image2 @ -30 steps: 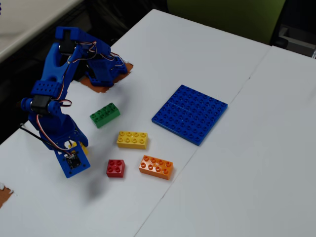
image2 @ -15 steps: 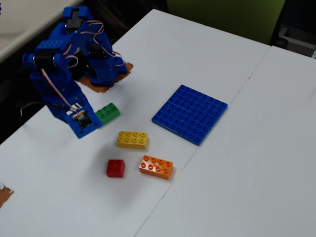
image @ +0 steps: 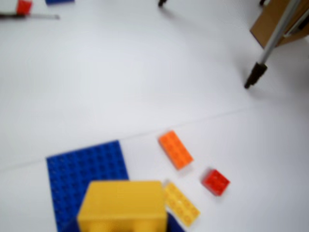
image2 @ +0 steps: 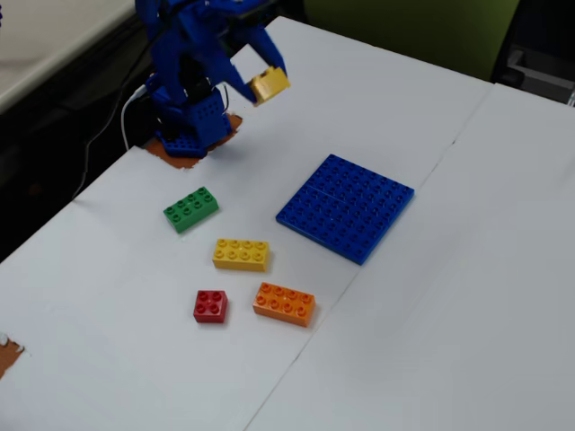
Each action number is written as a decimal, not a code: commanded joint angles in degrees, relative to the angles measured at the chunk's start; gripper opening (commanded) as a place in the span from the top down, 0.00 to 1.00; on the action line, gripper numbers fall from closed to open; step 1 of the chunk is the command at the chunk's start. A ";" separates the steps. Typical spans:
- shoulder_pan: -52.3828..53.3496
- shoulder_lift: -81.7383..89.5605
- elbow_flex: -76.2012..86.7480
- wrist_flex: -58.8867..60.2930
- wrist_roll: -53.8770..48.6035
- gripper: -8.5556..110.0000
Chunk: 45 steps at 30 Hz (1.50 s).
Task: Pick up the 2x2 yellow block and go up the 8x8 blue block.
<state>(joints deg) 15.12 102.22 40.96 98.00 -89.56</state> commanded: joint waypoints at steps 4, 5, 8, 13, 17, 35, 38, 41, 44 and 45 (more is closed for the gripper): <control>-10.63 -9.67 -25.14 0.35 12.57 0.93; -12.13 -11.69 -26.72 0.18 12.57 0.93; -15.73 -17.31 -26.89 -2.81 13.18 0.93; -19.60 -26.63 -23.47 -6.86 12.04 0.93; -20.48 -30.94 -20.04 1.14 5.71 0.93; -12.74 -35.86 -1.85 2.29 -1.41 0.93; -12.48 -37.27 -2.55 2.20 -1.85 0.93; -12.22 -37.53 -2.55 1.93 -3.16 0.93; -12.04 -37.53 -2.55 1.67 -3.16 0.93; -12.04 -37.53 -2.64 1.67 -3.08 0.93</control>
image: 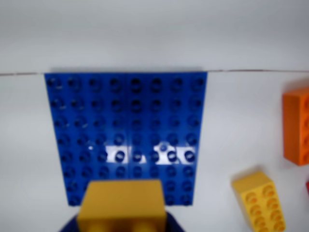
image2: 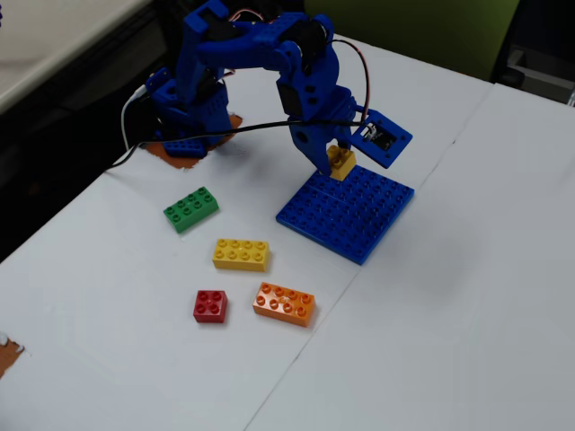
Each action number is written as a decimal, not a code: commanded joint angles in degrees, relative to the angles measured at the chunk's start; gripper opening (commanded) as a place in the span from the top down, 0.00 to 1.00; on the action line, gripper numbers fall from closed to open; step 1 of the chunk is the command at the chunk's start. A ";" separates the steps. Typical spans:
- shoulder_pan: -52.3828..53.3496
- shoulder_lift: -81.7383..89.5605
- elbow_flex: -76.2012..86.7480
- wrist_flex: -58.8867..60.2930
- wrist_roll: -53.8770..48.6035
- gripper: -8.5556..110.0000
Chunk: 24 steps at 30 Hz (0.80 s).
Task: Pick up the 2x2 yellow block and go up the 8x8 blue block.
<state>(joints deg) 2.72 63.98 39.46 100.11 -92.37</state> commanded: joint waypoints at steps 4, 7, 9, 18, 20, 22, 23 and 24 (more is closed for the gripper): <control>0.35 1.05 -1.23 -0.62 0.18 0.93; 0.35 1.23 -1.23 -0.62 0.35 0.93; 0.35 1.49 -1.23 -0.62 0.35 0.93; 0.35 1.58 -1.23 -0.62 0.44 0.93; 0.35 1.58 -1.23 -0.62 0.44 0.93; 0.35 1.58 -1.23 -0.62 0.44 0.93; 0.35 1.58 -1.23 -0.53 0.44 0.93; 0.35 1.58 -1.23 -0.53 0.44 0.93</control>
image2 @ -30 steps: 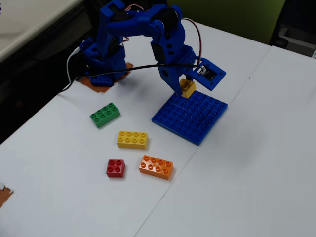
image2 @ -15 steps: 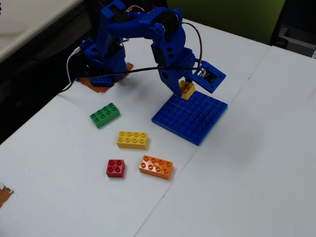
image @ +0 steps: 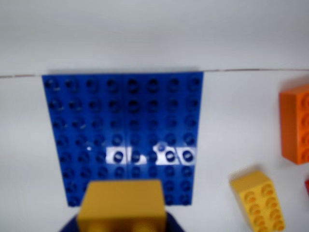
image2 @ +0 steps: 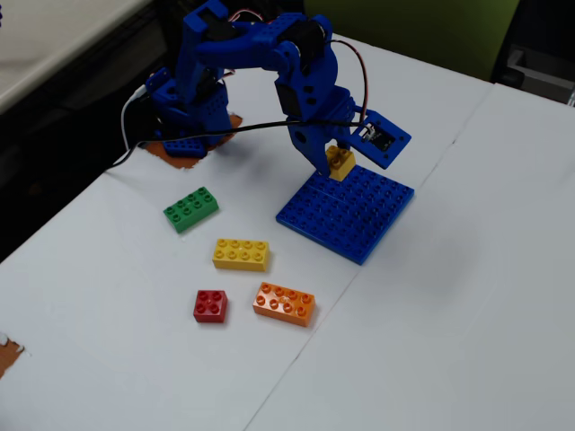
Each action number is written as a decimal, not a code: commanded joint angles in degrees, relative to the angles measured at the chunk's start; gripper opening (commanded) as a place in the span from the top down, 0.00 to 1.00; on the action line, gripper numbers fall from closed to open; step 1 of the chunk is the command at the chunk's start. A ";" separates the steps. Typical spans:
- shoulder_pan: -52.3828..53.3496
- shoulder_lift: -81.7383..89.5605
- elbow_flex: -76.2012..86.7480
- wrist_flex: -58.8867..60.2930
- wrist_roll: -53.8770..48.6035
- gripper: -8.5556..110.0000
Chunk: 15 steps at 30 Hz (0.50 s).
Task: Pick up the 2x2 yellow block and go up the 8x8 blue block.
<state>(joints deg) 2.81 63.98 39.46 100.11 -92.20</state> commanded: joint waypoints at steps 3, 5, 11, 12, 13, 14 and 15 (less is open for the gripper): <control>0.26 1.58 -1.23 -0.62 0.26 0.93; 0.26 1.58 -1.23 -0.62 0.26 0.93; 0.26 1.85 -1.23 -0.53 0.26 0.93; 0.26 1.85 -1.23 -0.53 0.26 0.93; 0.26 1.93 -1.23 -0.53 0.26 0.93; 0.26 1.93 -1.23 -0.53 0.26 0.93; 0.26 1.93 -1.23 -0.53 0.26 0.93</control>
